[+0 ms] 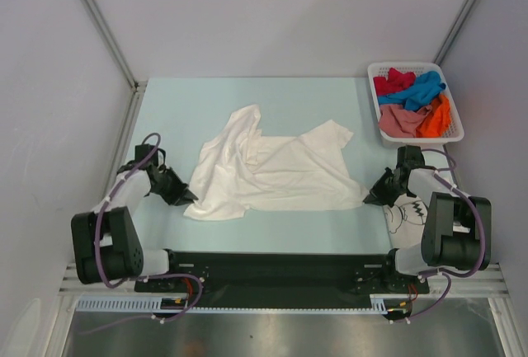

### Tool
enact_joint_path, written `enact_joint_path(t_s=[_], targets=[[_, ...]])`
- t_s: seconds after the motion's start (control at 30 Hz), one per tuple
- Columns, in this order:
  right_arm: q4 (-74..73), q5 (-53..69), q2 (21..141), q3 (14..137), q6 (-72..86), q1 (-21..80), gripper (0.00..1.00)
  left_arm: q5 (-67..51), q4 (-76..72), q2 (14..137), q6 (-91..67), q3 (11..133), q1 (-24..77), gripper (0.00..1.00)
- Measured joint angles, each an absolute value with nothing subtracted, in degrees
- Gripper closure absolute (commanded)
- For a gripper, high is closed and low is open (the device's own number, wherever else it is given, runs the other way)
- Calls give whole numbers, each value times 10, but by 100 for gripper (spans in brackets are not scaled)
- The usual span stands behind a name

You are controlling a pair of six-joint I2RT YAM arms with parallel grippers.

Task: Fold and stack the t-shirts
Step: Flatten the tshirt out

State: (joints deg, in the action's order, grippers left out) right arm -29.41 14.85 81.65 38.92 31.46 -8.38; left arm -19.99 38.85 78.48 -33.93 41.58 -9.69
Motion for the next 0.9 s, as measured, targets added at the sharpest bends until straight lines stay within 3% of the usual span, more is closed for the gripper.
enact_joint_path(t_s=[0.03,0.07,0.43,0.57,0.73,0.83,0.9], targets=[[-294,149,816,389,315,-84,100,-205,386,768,-343,412,-93,97],[-293,149,816,389,315,-84,100,-211,387,746,-349,409,-88,99],[-298,150,816,389,314,-84,100,-197,400,581,-392,465,-6,100],[-305,151,817,391,314,-84,100,-186,396,640,-406,518,-6,100],[-316,156,819,405,312,-82,100,-202,367,845,-405,623,-1,100],[-320,155,819,413,312,-77,100,-223,361,978,-396,723,22,87],[-321,155,819,417,311,-74,100,-231,378,1064,-373,813,51,65]])
